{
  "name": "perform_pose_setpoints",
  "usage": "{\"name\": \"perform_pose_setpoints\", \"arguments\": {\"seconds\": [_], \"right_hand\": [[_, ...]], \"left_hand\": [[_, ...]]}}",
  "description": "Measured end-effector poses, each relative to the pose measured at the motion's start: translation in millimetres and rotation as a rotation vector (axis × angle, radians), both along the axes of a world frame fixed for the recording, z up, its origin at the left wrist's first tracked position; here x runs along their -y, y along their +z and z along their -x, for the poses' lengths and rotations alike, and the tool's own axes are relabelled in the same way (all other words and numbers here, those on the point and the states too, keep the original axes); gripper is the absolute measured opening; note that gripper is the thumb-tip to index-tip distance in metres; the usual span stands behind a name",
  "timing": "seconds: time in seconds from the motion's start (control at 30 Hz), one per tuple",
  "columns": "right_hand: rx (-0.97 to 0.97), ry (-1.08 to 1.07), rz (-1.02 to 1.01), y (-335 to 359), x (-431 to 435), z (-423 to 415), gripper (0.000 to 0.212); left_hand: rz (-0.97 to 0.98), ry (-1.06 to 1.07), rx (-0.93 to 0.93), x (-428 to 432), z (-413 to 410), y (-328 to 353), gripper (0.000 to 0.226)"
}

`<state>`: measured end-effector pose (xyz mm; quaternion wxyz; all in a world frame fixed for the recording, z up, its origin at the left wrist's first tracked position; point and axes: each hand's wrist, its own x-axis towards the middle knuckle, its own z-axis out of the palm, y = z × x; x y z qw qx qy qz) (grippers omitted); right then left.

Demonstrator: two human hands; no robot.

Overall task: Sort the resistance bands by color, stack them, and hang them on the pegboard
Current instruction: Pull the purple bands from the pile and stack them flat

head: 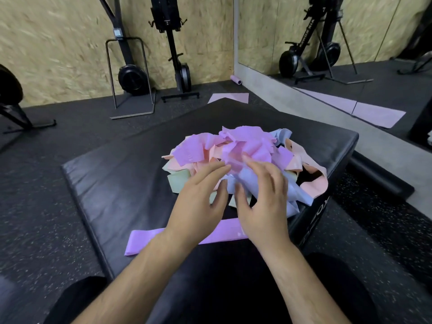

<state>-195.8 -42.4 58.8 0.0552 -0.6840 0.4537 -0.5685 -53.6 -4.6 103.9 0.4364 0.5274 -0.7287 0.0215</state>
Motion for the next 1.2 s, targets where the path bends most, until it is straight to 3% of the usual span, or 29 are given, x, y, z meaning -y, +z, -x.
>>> {"name": "perform_pose_setpoints", "arguments": {"seconds": [0.07, 0.2, 0.3, 0.37, 0.47, 0.67, 1.0, 1.2], "right_hand": [[0.045, 0.044, -0.07, 20, 0, -7, 0.043], [0.095, 0.262, -0.218, 71, -4, -14, 0.013], [0.185, 0.493, -0.341, 116, -15, -17, 0.014], [0.179, 0.526, -0.314, 143, -17, -21, 0.006], [0.187, 0.626, -0.32, 178, -21, -25, 0.017], [0.372, 0.912, -0.576, 190, -38, -16, 0.016], [0.313, 0.877, -0.674, 166, -56, -23, 0.016], [0.275, 0.767, -0.707, 145, -52, -15, 0.005]], "left_hand": [[0.044, -0.019, -0.038, -8, -3, 14, 0.028], [0.08, -0.019, -0.156, -23, -10, 51, 0.024], [0.106, -0.039, -0.297, -32, -18, 83, 0.021], [0.069, -0.042, -0.459, -35, -24, 105, 0.017], [-0.023, -0.072, -0.73, -42, -33, 135, 0.009], [-0.2, -0.262, -0.999, -60, -60, 148, 0.019], [-0.491, -0.379, -0.912, -89, -83, 112, 0.023], [-0.606, -0.434, -0.697, -100, -98, 89, 0.036]]}}
